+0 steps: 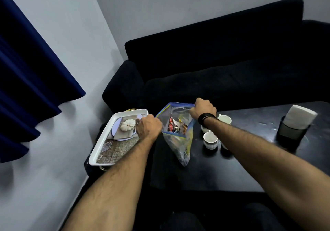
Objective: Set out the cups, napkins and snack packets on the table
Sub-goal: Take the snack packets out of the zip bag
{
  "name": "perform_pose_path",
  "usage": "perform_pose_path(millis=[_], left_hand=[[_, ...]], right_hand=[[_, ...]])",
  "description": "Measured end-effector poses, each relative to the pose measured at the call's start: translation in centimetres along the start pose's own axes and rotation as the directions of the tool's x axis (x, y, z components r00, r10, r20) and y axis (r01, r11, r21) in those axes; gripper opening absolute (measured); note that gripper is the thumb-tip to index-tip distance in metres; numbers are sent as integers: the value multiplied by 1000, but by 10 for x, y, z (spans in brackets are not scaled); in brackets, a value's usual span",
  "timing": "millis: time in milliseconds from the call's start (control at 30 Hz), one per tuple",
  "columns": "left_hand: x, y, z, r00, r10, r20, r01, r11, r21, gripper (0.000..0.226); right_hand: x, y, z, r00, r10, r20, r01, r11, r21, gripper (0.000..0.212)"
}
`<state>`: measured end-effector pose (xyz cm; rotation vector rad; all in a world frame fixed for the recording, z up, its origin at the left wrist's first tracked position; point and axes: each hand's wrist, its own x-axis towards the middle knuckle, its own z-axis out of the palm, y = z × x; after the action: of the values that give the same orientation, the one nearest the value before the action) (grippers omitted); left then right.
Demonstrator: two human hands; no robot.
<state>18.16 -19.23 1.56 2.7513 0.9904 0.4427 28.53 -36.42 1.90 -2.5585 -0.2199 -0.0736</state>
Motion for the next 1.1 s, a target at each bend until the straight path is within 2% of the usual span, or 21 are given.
perform_pose_path(millis=[67, 167, 233, 400, 467, 567, 633, 700, 767, 800, 867, 933, 1033, 1100], left_hand=[[-7, 2, 4, 992, -26, 126, 37, 996, -86, 36], [-17, 8, 7, 920, -34, 391, 150, 951, -271, 46], [-20, 8, 5, 910, -34, 414, 181, 930, -319, 45], [-15, 1, -11, 965, -29, 262, 125, 926, -356, 34], [-14, 3, -15, 975, 6, 224, 71, 941, -332, 28], [-17, 5, -10, 967, 51, 250, 42, 934, -355, 25], [-18, 4, -6, 956, 80, 282, 42, 914, -403, 29], [-17, 3, -2, 940, 104, 324, 75, 866, -495, 32], [-15, 3, 3, 937, 98, 336, 117, 817, -565, 28], [-15, 2, 5, 939, 82, 333, 143, 790, -597, 25], [-15, 1, 9, 938, 55, 342, 198, 725, -659, 21], [-15, -2, 15, 933, 47, 356, 234, 674, -701, 18], [-15, -10, 27, 930, 21, 367, 285, 591, -755, 15], [-14, -16, 37, 922, -56, 382, 345, 566, -749, 31]], right_hand=[[-6, -4, 0, 991, -3, 133, 1, 1000, 14, 36], [-16, -12, 1, 945, -50, 323, 28, 997, 71, 50], [-20, -13, 1, 927, -62, 369, 32, 996, 87, 53], [-18, 7, -13, 974, -40, 225, 15, 994, 113, 44], [-21, 9, -16, 981, -63, 183, 53, 997, 55, 42], [-29, 4, -13, 975, -153, 158, 173, 978, -115, 47], [-33, 4, -14, 968, -229, 99, 243, 956, -167, 52], [-34, 2, -14, 918, -393, -42, 375, 899, -225, 60], [-34, -5, -11, 832, -535, -147, 503, 839, -210, 48], [-34, -9, -8, 816, -563, -130, 547, 825, -145, 38], [-31, -18, 0, 836, -537, 113, 546, 835, -69, 27], [-24, -25, 11, 825, -429, 367, 505, 851, -142, 28], [-14, -28, 31, 813, -278, 512, 430, 879, -206, 36], [-7, -25, 43, 808, -173, 563, 316, 934, -167, 46]])
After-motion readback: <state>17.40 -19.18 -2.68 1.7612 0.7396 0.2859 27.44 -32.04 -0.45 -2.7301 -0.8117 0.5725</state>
